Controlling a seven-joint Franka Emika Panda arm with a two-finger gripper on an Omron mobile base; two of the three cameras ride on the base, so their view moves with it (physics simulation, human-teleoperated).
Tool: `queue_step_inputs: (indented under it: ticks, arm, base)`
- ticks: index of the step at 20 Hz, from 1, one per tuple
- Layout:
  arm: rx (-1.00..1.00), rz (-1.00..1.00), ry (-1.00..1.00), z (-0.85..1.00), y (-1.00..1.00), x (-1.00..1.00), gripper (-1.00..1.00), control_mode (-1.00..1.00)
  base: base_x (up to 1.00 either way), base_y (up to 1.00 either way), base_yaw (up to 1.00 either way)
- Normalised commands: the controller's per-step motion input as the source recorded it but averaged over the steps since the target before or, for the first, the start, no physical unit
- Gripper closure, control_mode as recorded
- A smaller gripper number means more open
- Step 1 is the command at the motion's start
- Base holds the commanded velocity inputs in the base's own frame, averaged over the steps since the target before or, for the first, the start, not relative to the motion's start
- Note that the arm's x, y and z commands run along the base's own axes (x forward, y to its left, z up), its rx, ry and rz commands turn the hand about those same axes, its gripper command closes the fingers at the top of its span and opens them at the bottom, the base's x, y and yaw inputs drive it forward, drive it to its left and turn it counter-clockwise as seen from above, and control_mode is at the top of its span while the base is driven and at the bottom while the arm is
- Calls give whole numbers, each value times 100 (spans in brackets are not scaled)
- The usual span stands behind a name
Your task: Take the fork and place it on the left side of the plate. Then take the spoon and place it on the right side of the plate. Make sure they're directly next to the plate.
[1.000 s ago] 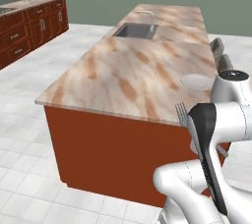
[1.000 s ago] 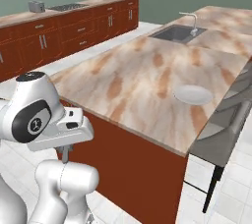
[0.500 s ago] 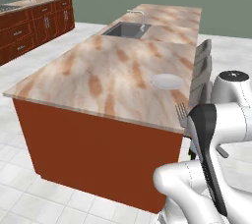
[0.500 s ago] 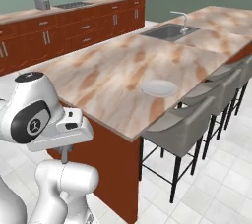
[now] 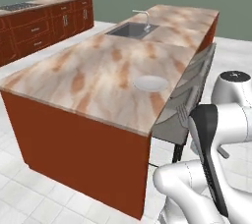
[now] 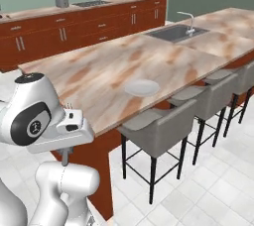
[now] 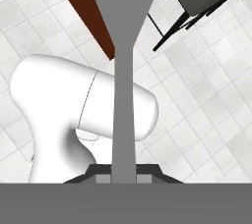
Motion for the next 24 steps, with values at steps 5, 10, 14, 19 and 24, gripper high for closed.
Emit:
queue_step_inputs:
  ticks: [5,10,14,19,24]
  arm:
    - [0,0,0,0,0,0,100,100]
    - [0,0,0,0,0,0,100,100]
    - [0,0,0,0,0,0,100,100]
    - [0,0,0,0,0,0,100,100]
    - [0,0,0,0,0,0,100,100]
  base:
    - [25,-61,40]
    - [33,-48,45]
    - [26,-67,40]
    - [17,-74,38]
    - [22,-68,39]
